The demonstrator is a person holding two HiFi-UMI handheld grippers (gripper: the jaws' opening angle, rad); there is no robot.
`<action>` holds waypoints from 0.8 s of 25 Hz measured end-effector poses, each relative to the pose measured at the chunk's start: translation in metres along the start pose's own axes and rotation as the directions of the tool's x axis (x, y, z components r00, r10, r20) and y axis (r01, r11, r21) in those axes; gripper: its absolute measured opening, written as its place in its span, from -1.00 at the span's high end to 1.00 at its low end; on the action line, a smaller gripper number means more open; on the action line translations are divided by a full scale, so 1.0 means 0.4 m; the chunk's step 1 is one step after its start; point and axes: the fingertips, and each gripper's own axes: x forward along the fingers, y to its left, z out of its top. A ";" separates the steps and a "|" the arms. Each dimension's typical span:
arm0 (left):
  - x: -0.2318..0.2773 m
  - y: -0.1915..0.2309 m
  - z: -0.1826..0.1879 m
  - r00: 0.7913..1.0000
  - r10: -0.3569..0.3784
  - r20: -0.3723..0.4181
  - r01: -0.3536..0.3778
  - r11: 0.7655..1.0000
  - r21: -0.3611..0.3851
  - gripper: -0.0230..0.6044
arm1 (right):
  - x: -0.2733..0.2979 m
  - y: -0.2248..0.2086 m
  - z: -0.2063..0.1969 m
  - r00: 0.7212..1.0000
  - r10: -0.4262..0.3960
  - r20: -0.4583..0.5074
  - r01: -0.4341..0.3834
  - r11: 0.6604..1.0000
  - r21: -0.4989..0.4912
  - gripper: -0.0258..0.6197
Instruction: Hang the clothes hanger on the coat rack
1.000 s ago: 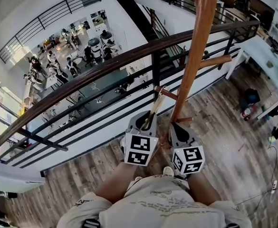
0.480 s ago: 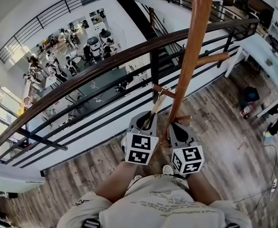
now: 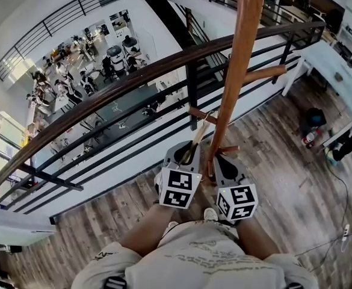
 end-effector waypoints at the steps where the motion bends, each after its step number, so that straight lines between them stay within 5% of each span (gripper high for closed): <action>1: 0.000 -0.002 0.002 1.000 0.002 -0.007 -0.002 1.000 -0.003 0.75 | -0.001 -0.003 0.002 1.000 0.000 -0.001 0.000 1.000 0.000 0.92; 20: 0.027 -0.056 -0.018 0.999 -0.029 -0.038 0.030 1.000 0.006 0.75 | -0.014 -0.036 0.013 1.000 0.010 0.006 -0.010 1.000 -0.010 0.92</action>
